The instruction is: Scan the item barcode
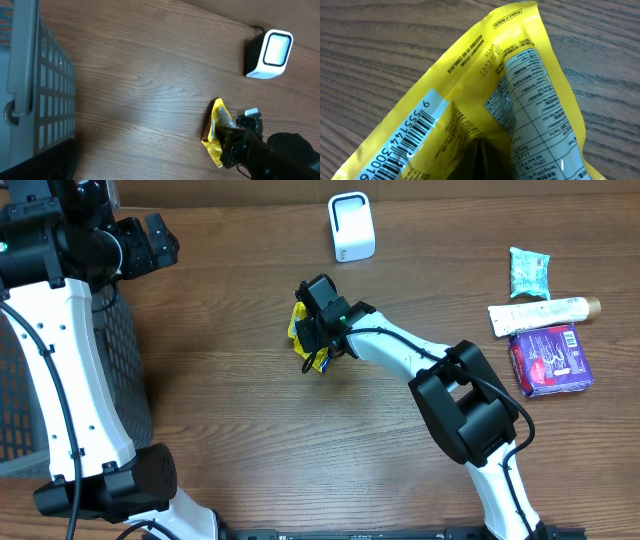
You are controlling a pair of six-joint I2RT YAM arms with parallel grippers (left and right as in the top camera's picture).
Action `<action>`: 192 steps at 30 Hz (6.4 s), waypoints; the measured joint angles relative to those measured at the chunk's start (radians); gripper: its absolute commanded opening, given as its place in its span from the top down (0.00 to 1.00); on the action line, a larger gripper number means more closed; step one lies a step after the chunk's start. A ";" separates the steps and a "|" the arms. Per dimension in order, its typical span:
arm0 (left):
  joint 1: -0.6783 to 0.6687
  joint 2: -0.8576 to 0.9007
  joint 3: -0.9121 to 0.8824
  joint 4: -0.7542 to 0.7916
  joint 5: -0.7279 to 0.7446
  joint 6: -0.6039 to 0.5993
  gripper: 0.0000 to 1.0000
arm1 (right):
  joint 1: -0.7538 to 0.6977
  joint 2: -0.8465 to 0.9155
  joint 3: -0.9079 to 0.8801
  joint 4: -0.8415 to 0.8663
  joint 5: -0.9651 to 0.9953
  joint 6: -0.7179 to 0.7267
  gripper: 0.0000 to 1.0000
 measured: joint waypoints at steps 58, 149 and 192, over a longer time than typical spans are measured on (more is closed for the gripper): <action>0.000 0.000 0.000 0.000 0.000 0.000 0.00 | 0.085 0.050 0.118 -0.087 -0.052 0.078 0.60; 0.000 0.000 0.000 0.000 0.000 0.000 0.00 | -0.074 -0.228 -0.438 0.324 -0.102 0.574 0.54; 0.000 0.000 0.000 0.000 0.000 0.000 0.00 | -0.287 -0.389 -0.431 0.218 -0.707 0.320 0.96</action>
